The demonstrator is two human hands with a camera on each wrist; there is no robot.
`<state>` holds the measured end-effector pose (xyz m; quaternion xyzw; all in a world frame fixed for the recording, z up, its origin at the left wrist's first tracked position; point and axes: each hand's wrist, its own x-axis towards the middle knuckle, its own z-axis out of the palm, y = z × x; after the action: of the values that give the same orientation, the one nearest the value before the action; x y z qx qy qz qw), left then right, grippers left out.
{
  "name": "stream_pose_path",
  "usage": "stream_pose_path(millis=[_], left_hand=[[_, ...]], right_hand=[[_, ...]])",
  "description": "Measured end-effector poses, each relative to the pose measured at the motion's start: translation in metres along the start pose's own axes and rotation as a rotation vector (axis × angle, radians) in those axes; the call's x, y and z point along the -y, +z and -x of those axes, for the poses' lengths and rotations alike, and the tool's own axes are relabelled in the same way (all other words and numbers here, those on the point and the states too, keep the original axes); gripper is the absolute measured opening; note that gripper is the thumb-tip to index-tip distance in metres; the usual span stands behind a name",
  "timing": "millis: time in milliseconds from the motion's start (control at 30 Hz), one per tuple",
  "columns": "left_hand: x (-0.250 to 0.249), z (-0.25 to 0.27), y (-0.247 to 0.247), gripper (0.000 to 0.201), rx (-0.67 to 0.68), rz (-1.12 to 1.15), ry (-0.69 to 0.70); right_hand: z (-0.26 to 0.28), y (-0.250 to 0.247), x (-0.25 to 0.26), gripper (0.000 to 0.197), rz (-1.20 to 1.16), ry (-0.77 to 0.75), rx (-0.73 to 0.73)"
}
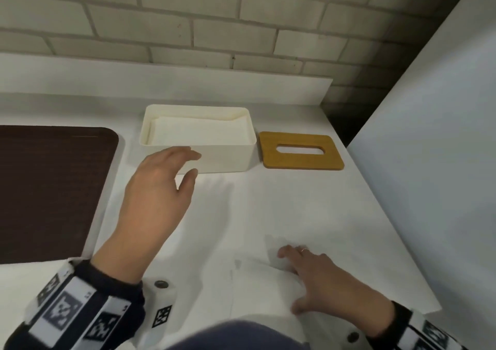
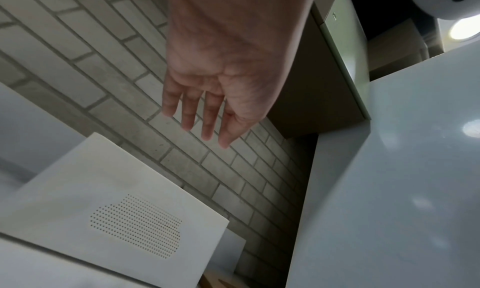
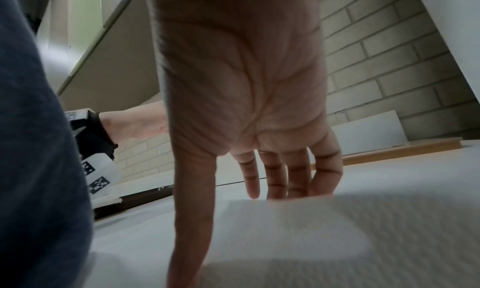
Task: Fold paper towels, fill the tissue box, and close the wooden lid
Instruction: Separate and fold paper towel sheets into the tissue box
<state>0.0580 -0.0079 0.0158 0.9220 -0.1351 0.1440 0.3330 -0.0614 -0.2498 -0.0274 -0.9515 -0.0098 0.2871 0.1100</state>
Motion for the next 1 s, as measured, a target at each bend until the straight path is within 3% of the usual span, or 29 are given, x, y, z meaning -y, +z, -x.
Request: stream_pose_path(millis=[100, 200, 300, 367, 433, 500, 600, 667, 767, 833, 1000], left_hand=[[0.000, 0.003, -0.002, 0.026, 0.002, 0.015, -0.020], [0.001, 0.008, -0.003, 0.025, 0.022, 0.044, -0.074], [0.005, 0.011, -0.003, 0.023, 0.049, 0.116, -0.168], [0.009, 0.012, 0.000, 0.019, 0.067, 0.226, -0.237], [0.010, 0.011, 0.003, 0.015, 0.084, 0.381, -0.288], [0.006, 0.008, 0.008, 0.018, 0.129, 0.553, -0.323], [-0.012, 0.004, 0.014, 0.045, 0.251, 0.848, -0.275], [-0.028, -0.001, 0.019, 0.052, 0.274, 0.940, -0.208], [-0.042, -0.007, 0.029, 0.043, 0.169, 0.963, -0.169], [-0.040, -0.006, 0.036, 0.047, 0.124, 0.922, -0.180], [-0.028, -0.007, 0.043, 0.027, 0.109, 0.920, -0.269]], right_hand=[[0.002, -0.007, 0.007, 0.053, 0.064, -0.064, 0.008], [0.000, -0.009, 0.010, 0.042, 0.082, -0.064, 0.052], [-0.002, -0.016, 0.004, 0.031, -0.212, -0.005, 0.058], [-0.003, -0.032, -0.001, 0.021, -0.466, 0.047, -0.062], [-0.005, -0.049, -0.006, 0.022, -0.762, 0.075, -0.244], [-0.010, -0.062, -0.006, 0.038, -1.034, 0.001, -0.427], [-0.018, -0.080, 0.010, 0.040, -1.276, -0.175, -0.600], [-0.026, -0.090, 0.027, 0.033, -1.307, -0.277, -0.662], [-0.040, -0.089, 0.052, 0.029, -1.326, -0.361, -0.702], [-0.053, -0.077, 0.062, 0.035, -1.355, -0.356, -0.720], [-0.072, -0.061, 0.073, 0.032, -1.452, -0.338, -0.728]])
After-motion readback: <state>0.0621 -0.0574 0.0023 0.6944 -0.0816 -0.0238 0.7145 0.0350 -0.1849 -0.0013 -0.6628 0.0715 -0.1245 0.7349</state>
